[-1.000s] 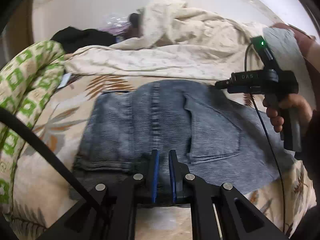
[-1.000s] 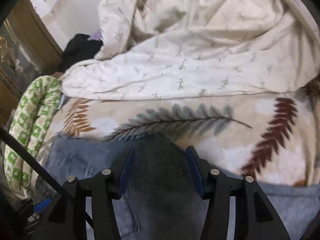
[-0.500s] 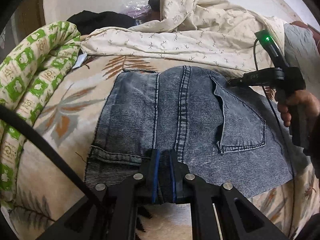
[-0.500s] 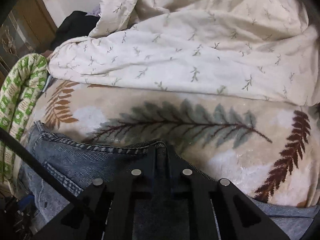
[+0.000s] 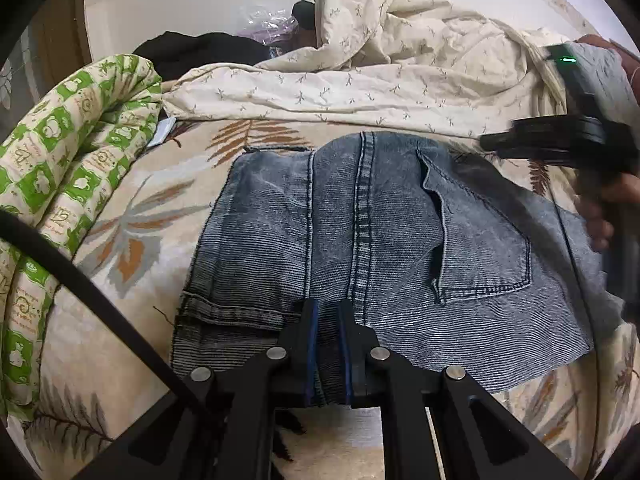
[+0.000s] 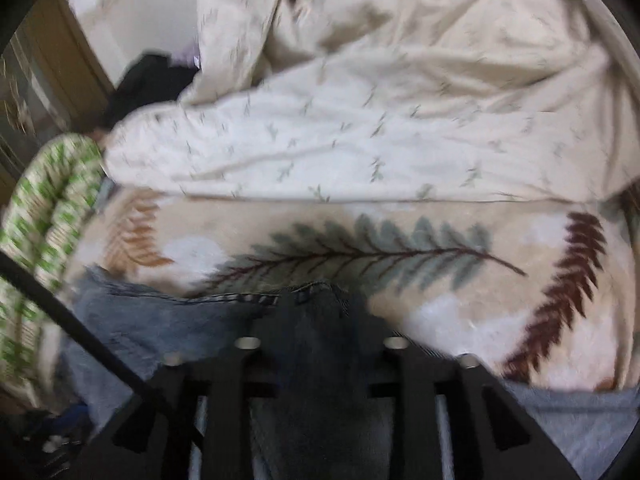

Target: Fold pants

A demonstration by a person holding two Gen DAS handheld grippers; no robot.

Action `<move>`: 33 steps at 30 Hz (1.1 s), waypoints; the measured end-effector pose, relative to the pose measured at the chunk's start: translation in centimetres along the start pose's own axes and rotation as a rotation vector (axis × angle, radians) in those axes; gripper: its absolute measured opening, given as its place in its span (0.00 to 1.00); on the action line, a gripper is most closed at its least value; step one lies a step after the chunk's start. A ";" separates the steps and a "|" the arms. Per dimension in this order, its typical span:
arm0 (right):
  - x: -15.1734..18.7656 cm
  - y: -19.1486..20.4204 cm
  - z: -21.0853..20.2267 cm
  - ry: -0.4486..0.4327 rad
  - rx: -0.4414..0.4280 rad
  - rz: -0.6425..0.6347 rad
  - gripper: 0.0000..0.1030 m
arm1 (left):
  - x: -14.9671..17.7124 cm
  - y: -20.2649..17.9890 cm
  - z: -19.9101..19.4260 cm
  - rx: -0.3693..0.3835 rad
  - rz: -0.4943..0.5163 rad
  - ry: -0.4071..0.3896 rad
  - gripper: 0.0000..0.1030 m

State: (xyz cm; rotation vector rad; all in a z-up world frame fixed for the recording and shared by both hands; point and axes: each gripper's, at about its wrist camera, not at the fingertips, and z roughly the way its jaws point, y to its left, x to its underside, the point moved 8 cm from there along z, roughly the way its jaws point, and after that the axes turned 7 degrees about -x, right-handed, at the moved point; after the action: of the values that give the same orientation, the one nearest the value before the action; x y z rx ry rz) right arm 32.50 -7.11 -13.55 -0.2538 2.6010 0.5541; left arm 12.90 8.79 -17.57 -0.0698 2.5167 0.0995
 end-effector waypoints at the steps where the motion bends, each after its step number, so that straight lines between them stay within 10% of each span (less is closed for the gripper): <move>1: 0.1 0.0 -1.2 -0.025 -0.003 0.001 0.33 | -0.1 0.0 -0.1 -0.002 0.000 -0.006 0.12; 10: 8.0 -3.6 -13.0 -0.137 0.004 0.098 0.41 | -0.6 -1.0 -2.1 -0.043 0.032 -0.109 0.18; 15: 14.7 -6.9 -17.9 -0.173 -0.007 0.201 0.41 | -0.7 -2.9 -3.4 -0.059 0.095 -0.202 0.57; 21: 22.5 -11.4 -22.5 -0.273 -0.022 0.351 0.41 | -0.1 -6.0 -4.6 -0.102 0.219 -0.324 0.59; 27: 26.8 -19.0 -27.2 -0.403 -0.007 0.604 0.41 | 1.3 -8.8 -5.4 -0.025 0.218 -0.285 0.59; 33: 29.6 -25.5 -30.2 -0.643 -0.171 0.979 0.41 | 1.1 -15.0 -8.3 0.101 0.266 -0.222 0.59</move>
State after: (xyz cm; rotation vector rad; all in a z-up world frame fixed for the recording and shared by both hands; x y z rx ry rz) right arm 1.33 -45.35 -11.87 1.0279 1.8940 0.9682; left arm 8.29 -6.93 -12.35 0.3012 2.2921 0.0821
